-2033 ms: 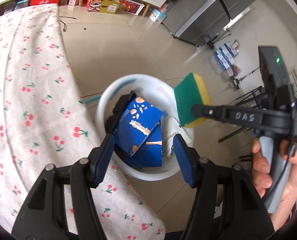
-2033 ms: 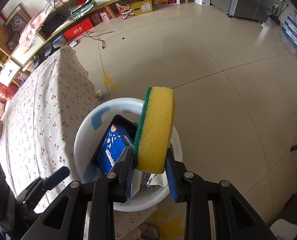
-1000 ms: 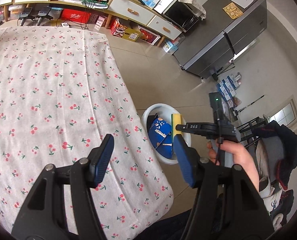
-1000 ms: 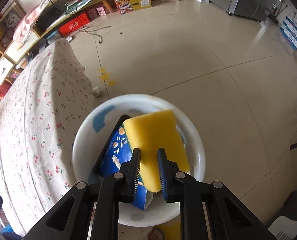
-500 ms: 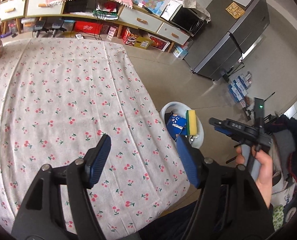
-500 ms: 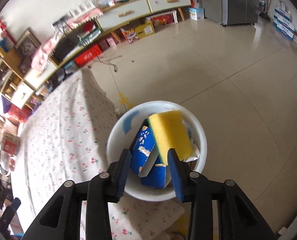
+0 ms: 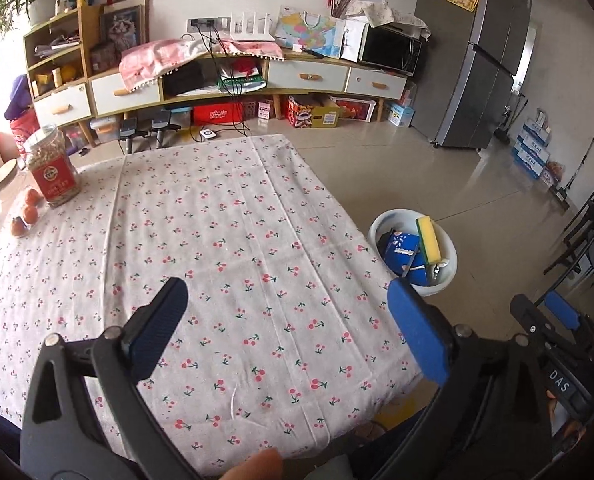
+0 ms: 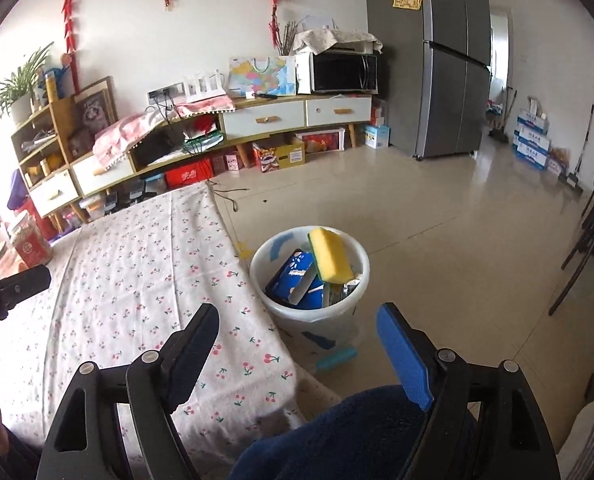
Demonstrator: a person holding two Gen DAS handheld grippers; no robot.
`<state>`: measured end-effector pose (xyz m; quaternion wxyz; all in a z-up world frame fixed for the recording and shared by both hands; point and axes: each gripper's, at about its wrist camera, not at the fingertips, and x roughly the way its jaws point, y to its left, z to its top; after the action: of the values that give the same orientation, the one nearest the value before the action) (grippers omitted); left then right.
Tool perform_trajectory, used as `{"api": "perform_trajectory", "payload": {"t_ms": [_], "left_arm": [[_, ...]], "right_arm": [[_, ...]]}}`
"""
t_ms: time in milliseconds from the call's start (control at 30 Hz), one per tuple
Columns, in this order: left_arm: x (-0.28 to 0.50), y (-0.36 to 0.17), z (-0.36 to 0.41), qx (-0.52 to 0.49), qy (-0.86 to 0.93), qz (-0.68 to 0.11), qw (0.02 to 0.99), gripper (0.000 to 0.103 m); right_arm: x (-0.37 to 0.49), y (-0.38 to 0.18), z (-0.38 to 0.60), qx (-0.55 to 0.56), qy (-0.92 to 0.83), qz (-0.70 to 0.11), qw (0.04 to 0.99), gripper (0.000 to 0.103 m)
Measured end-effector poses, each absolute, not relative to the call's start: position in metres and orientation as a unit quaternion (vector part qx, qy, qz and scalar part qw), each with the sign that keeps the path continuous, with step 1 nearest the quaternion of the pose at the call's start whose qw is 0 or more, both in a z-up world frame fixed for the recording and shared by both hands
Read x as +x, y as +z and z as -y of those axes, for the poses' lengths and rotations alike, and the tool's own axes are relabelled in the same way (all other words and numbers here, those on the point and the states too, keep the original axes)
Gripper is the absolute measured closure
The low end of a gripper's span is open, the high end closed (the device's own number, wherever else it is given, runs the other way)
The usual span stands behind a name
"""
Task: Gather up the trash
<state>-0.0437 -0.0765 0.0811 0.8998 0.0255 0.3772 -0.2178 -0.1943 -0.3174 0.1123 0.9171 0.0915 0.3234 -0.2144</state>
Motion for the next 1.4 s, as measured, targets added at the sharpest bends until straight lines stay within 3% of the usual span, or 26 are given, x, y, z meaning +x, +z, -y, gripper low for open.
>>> {"api": "perform_trajectory", "payload": {"t_ms": [333,1400], "left_arm": [[-0.043,0.079,0.075,0.039,-0.204,-0.383,0.9,0.002],[-0.05,0.082,0.085,0.043,-0.225,-0.389,0.892,0.002]], "right_arm": [[-0.18,0.127,0.271,0.069,-0.227,-0.324,0.916,0.016],[-0.173,0.121,0.269,0.055,-0.25,-0.343,0.904,0.016]]}}
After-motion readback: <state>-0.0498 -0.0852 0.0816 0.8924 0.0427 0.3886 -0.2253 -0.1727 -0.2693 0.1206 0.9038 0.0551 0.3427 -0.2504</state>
